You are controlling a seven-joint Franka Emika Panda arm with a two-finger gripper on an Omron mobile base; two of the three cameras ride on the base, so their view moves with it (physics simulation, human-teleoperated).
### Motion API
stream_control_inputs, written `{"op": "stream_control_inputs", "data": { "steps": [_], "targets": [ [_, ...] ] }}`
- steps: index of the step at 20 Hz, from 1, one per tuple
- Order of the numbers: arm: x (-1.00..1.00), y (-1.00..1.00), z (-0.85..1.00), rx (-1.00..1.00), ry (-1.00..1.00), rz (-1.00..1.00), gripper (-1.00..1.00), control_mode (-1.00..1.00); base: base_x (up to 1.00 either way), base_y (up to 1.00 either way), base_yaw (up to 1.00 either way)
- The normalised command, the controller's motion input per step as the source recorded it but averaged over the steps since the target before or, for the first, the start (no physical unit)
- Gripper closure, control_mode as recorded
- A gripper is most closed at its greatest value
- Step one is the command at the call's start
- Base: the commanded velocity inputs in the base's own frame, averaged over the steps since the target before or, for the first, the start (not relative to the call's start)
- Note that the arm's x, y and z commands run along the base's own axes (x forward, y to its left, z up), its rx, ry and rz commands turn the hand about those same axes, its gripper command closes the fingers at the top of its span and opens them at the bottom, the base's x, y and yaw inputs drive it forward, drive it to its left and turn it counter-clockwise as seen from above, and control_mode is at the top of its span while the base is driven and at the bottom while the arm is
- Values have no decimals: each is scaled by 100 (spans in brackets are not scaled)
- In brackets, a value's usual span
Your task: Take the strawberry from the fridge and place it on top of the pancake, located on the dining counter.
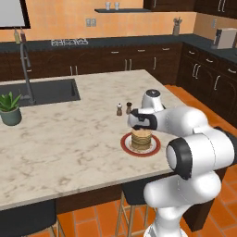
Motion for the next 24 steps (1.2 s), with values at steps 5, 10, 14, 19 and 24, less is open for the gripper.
{"op": "stream_control_inputs", "data": {
  "steps": [5,10,14,19,24],
  "targets": [
    [0,2,-23,-2,3,0,100,-100,0,0,0],
    [0,0,-8,0,0,0,100,-100,0,0,0],
    [0,0,-8,0,0,0,100,-100,0,0,0],
    [0,0,-7,0,0,0,-100,-100,0,0,0],
    [0,0,0,0,0,0,-100,-100,0,0,0]
  ]
}}
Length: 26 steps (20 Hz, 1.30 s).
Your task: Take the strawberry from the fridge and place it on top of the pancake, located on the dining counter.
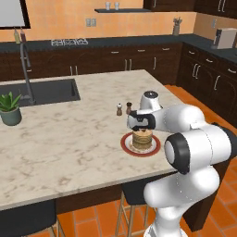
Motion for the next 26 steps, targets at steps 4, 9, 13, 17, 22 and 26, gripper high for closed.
{"op": "stream_control_inputs", "data": {
  "steps": [4,9,13,17,22,26],
  "targets": [
    [0,0,0,0,0,0,-100,-100,0,0,0],
    [-11,-1,51,-1,-6,0,-100,-100,0,0,0],
    [-68,-11,94,4,-5,0,-100,-100,0,0,0],
    [-100,-3,86,11,0,0,-100,-100,0,0,0],
    [-100,26,25,14,0,0,-100,-100,0,0,0],
    [-100,100,3,-3,0,1,-100,-100,0,0,0]
  ]
}}
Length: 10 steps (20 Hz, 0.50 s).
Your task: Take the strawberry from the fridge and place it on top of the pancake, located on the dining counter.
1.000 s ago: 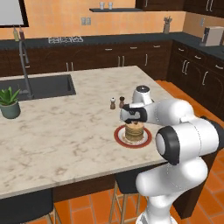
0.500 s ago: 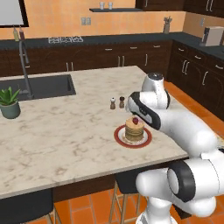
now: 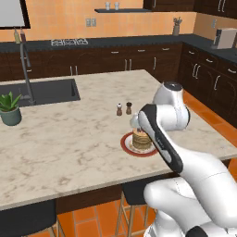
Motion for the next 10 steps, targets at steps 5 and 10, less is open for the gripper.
{"op": "stream_control_inputs", "data": {
  "steps": [5,10],
  "targets": [
    [-73,100,0,-15,26,7,-100,-100,0,0,0],
    [-11,100,-9,-40,38,1,-100,-100,0,0,0]
  ]
}}
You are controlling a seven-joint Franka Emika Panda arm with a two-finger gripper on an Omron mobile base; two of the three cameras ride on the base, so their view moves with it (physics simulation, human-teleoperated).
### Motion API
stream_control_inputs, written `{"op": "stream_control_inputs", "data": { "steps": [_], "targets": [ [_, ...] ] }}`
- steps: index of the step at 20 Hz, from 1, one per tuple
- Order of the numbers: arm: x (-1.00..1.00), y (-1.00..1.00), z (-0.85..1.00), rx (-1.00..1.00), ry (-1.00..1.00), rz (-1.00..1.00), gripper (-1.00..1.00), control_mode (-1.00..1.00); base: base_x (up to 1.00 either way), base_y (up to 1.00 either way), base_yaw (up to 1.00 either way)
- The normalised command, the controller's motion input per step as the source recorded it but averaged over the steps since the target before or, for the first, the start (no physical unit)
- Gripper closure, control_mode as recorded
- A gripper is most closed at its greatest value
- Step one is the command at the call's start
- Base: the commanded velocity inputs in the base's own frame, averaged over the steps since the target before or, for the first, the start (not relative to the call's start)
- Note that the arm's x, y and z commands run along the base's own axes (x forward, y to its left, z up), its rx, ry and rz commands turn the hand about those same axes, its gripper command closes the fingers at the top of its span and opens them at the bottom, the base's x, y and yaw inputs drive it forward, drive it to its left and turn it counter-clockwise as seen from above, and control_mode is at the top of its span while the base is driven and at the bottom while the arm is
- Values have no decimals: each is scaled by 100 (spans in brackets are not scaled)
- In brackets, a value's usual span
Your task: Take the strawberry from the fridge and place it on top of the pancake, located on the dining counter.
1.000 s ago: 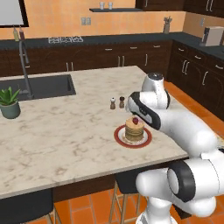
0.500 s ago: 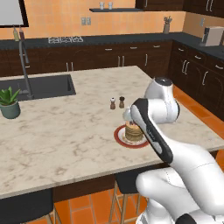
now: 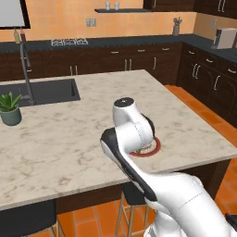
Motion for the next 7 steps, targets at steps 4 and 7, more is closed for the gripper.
{"op": "stream_control_inputs", "data": {
  "steps": [4,7],
  "targets": [
    [0,52,-25,-38,20,0,-100,-100,0,0,0],
    [0,2,-7,-8,6,3,-100,-100,0,0,0]
  ]
}}
